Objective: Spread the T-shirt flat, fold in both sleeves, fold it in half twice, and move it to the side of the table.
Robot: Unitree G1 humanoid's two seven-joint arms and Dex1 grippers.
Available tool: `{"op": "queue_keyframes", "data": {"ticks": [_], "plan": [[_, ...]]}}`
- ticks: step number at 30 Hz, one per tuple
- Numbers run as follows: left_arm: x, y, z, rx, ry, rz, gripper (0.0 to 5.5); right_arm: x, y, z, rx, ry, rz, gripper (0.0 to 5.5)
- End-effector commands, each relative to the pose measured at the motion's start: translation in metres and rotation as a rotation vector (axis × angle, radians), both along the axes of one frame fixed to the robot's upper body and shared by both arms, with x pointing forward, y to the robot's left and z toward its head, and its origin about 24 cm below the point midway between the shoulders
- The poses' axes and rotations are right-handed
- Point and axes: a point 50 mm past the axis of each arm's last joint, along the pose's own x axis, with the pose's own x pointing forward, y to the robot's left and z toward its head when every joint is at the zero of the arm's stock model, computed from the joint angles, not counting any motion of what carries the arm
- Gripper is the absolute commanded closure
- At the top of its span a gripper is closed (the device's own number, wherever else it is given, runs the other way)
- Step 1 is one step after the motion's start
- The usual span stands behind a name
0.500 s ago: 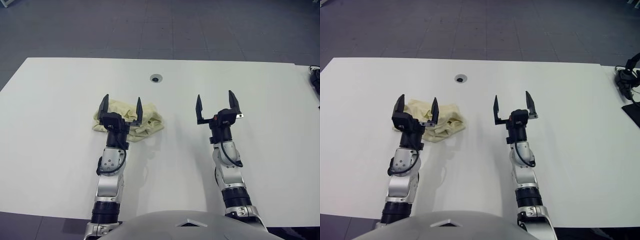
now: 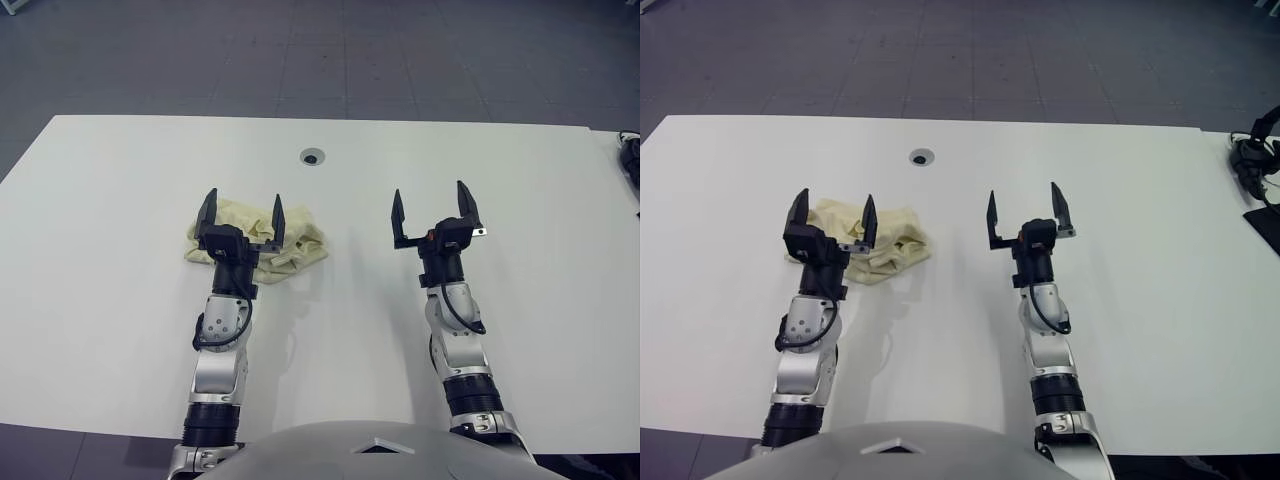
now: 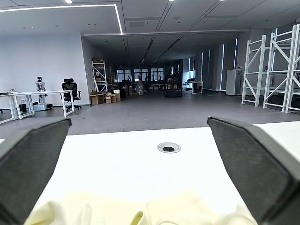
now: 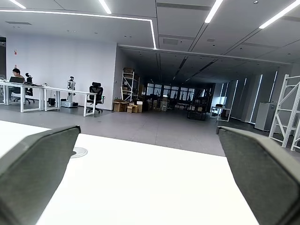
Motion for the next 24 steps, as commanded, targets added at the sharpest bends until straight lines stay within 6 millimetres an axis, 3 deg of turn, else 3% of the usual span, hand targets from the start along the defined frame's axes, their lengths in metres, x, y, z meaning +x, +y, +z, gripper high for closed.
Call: {"op": "queue_keyframes", "data": {"ticks": [1,24], "plan": [[0.002,0.0002,-0.0005,0.01,0.003,0.002,0.11,0.0012,0.0003,-0.0017,0.0,0.011,0.005,0.1],[0.0016,0.0036,0.0016,0.01,-0.012,0.018,0.11,-0.0022,0.0051,-0.0002,-0.015,-0.008,0.058,0.1]]}}
